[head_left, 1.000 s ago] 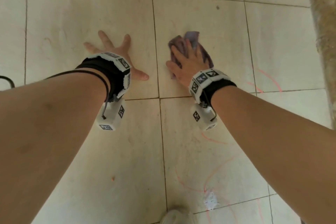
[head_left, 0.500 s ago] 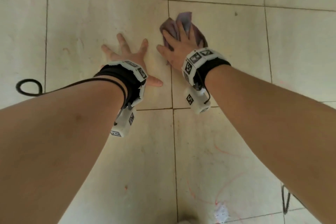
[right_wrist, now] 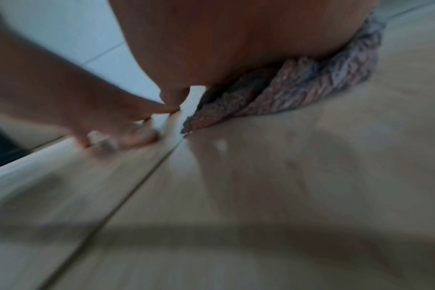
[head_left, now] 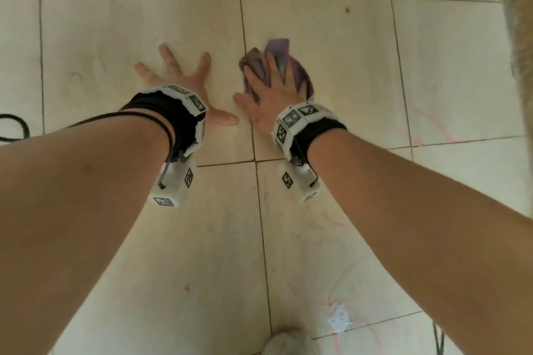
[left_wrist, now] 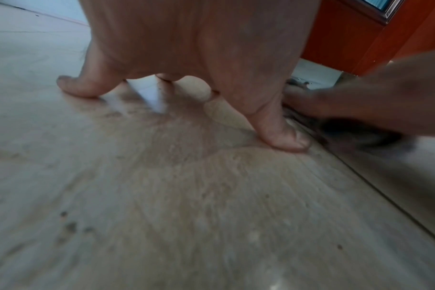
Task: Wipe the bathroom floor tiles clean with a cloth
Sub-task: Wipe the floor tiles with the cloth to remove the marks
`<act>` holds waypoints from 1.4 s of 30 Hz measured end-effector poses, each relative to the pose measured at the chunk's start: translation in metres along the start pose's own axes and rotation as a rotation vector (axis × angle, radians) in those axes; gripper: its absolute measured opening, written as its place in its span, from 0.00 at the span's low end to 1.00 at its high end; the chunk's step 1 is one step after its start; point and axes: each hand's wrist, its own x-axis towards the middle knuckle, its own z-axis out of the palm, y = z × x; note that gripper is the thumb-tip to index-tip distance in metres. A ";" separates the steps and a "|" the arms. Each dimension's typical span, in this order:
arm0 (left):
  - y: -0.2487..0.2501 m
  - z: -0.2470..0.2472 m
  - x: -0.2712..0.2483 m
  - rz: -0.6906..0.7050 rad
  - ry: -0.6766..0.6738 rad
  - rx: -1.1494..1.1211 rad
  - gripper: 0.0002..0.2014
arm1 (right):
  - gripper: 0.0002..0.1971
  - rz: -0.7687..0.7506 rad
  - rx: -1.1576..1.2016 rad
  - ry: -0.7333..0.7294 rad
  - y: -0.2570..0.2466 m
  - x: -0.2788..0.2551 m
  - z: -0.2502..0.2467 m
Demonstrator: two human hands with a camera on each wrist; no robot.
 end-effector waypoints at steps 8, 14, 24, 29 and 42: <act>0.001 0.003 0.001 -0.002 0.030 0.013 0.64 | 0.35 0.338 0.035 0.019 0.117 -0.045 -0.006; 0.003 0.007 0.002 0.002 0.077 0.025 0.65 | 0.37 0.220 0.084 0.023 0.062 -0.034 0.003; 0.049 0.043 -0.039 0.080 0.006 0.079 0.59 | 0.34 0.213 0.056 0.083 0.107 -0.086 0.027; 0.055 0.043 -0.029 0.099 0.025 0.065 0.62 | 0.48 0.223 0.032 0.038 0.077 -0.015 0.007; 0.056 0.035 -0.029 0.096 -0.001 0.063 0.62 | 0.34 0.331 0.088 0.194 0.157 -0.042 -0.003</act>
